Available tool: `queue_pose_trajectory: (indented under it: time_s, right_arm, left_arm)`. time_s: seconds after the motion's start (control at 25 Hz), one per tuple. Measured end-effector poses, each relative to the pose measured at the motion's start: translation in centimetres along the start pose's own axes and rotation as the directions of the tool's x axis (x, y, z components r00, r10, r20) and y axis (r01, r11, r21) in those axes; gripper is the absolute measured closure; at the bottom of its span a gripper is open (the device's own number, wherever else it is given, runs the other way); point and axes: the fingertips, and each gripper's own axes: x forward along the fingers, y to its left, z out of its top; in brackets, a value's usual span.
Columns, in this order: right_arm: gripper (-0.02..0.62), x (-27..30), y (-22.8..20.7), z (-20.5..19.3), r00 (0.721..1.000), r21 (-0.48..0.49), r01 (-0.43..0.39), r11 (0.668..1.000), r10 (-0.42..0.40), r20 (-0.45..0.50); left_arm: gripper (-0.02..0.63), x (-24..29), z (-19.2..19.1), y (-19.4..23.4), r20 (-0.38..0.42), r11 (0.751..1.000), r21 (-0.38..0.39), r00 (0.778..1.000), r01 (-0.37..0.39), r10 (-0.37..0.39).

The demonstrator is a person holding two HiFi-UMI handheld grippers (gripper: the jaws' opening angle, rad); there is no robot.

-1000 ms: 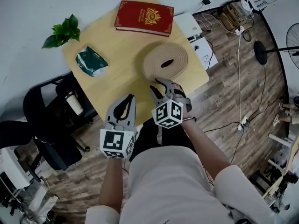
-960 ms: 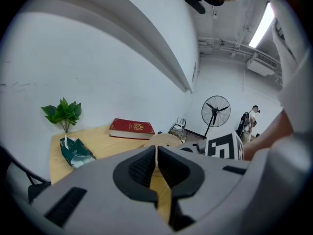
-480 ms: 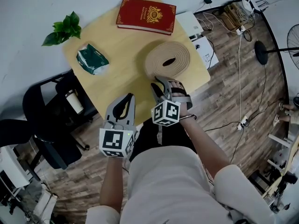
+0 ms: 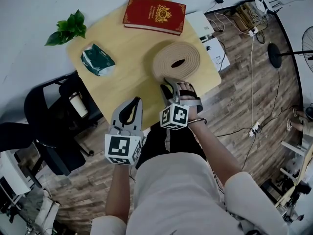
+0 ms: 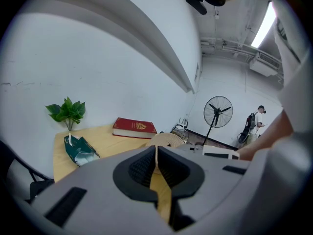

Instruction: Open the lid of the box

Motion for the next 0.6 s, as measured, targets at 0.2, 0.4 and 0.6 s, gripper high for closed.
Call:
queue_pose_trajectory:
  time_s: [0.2,0.4,0.6]
  right_arm:
    - [0.467,-0.10,-0.12,-0.09,1.000,-0.017,0.013,1.000,-0.013,0.002]
    - [0.471,-0.05,-0.10,-0.11,1.000,-0.021,0.013,1.000,-0.013,0.008]
    - [0.476,-0.19,-0.15,-0.07,1.000,-0.019,0.008,1.000,-0.008,0.016]
  left_arm:
    - [0.591,-0.24,-0.07,-0.16,0.002,1.000,-0.003,1.000,-0.005,0.005]
    - [0.591,-0.30,-0.08,-0.48,0.007,1.000,-0.003,1.000,-0.007,0.007]
    - [0.591,-0.34,-0.03,-0.94,0.009,1.000,-0.002,1.000,-0.005,0.005]
